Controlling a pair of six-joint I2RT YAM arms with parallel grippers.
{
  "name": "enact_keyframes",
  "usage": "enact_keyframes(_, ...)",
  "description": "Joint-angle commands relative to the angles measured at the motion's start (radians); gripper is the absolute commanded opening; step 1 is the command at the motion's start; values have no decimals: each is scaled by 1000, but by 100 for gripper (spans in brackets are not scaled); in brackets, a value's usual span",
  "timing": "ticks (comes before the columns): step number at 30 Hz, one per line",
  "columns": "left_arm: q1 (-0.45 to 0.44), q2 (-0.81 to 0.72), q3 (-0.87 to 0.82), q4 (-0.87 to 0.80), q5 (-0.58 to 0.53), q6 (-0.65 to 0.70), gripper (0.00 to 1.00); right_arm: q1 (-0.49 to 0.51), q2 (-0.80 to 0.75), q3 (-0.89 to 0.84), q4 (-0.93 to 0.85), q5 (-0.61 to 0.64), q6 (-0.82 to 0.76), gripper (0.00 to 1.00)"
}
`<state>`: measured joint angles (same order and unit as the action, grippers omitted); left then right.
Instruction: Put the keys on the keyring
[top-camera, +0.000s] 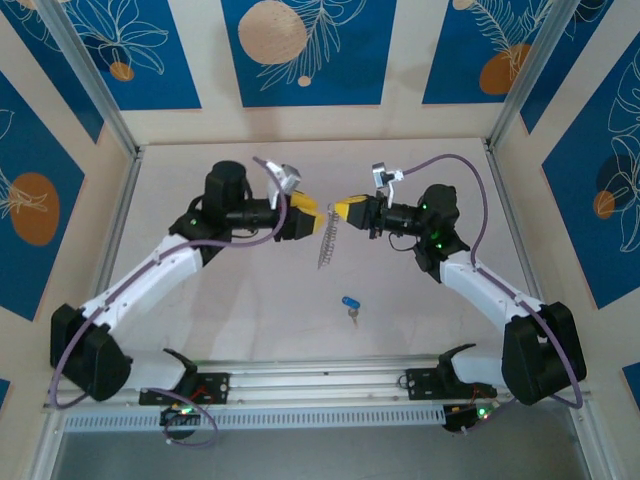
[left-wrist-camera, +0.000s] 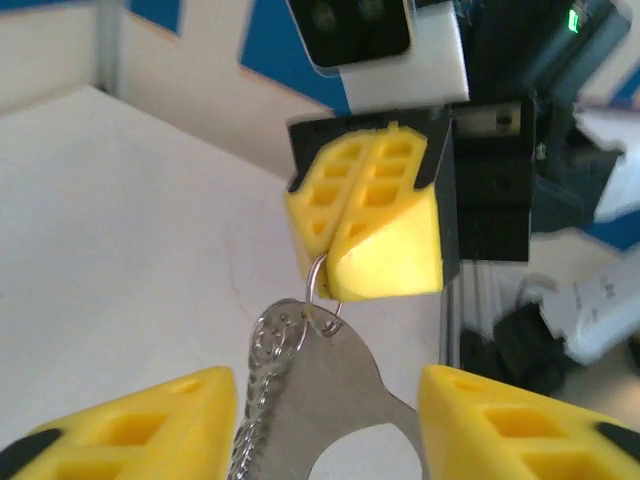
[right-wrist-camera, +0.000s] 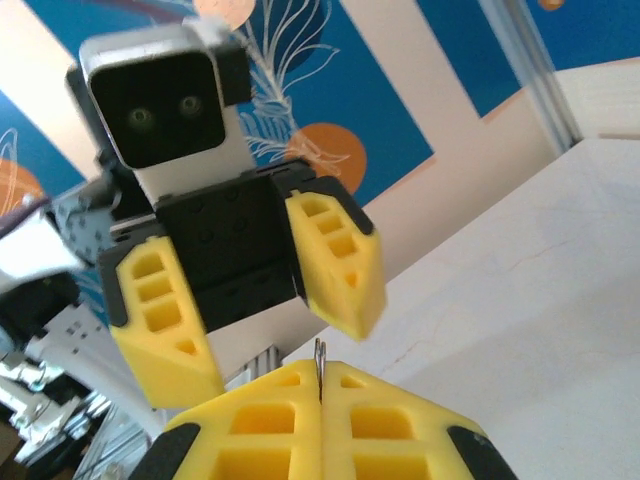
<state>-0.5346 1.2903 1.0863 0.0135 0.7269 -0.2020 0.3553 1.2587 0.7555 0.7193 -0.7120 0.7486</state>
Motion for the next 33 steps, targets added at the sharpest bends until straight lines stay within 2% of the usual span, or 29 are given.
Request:
enact_keyframes(1,32,-60,-139,392,-142,-276,56,-5,-18,-47,156,94,82,0)
enact_keyframes(7,30,-13,-267,719,-119,-507,56,14,-8,-72,248,156,142,0)
enact_keyframes(16,7,97,-287,985,-75,-651,48,50,4,-65,261,200,151,0)
enact_keyframes(33,-51,168,-255,1046,-53,-666,40,67,46,-41,267,207,148,0)
